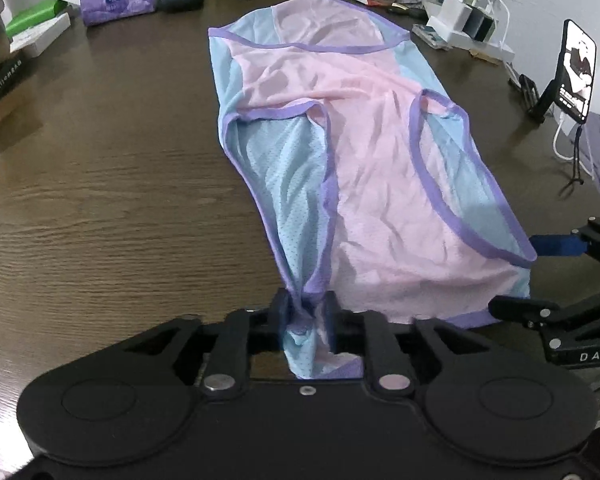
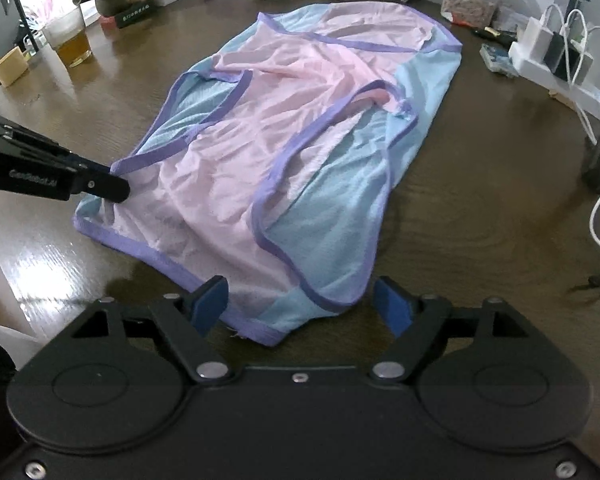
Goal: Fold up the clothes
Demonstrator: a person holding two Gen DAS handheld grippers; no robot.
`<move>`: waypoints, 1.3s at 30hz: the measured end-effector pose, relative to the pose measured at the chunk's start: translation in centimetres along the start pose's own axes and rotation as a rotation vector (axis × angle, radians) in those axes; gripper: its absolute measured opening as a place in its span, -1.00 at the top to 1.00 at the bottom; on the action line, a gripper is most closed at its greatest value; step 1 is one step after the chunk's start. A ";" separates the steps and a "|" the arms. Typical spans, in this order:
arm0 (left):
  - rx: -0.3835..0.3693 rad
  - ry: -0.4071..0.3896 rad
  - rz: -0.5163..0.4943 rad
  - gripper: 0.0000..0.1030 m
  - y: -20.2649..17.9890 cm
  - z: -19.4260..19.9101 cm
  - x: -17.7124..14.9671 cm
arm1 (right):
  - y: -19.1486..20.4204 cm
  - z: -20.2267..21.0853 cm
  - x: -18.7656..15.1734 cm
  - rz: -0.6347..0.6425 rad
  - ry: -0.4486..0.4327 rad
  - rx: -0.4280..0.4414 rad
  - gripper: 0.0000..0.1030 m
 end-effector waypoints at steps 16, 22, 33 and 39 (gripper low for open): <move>-0.012 -0.013 0.142 -0.11 3.3 1.8 -0.7 | -0.1 1.5 -0.1 0.020 0.008 0.003 -0.60; -0.071 0.003 0.127 0.25 1.5 0.8 -0.5 | -1.7 0.3 0.6 -0.096 0.014 0.029 -0.51; -0.076 0.033 0.044 0.42 0.7 0.5 -0.8 | -2.2 1.2 1.5 -0.102 0.004 0.076 0.44; -0.087 0.039 0.024 0.06 0.5 0.4 -0.6 | -4.5 2.1 5.6 -0.105 -0.081 0.036 -0.45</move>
Point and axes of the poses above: each gripper's, at about its wrist camera, not at the fingertips, and z roughly against the way its jaws point, y to its left, x to its top, the point moved 8 cm from there along -z, roughly the way its jaws point, and after that the axes turned 7 degrees about z, right-handed, at the moved point
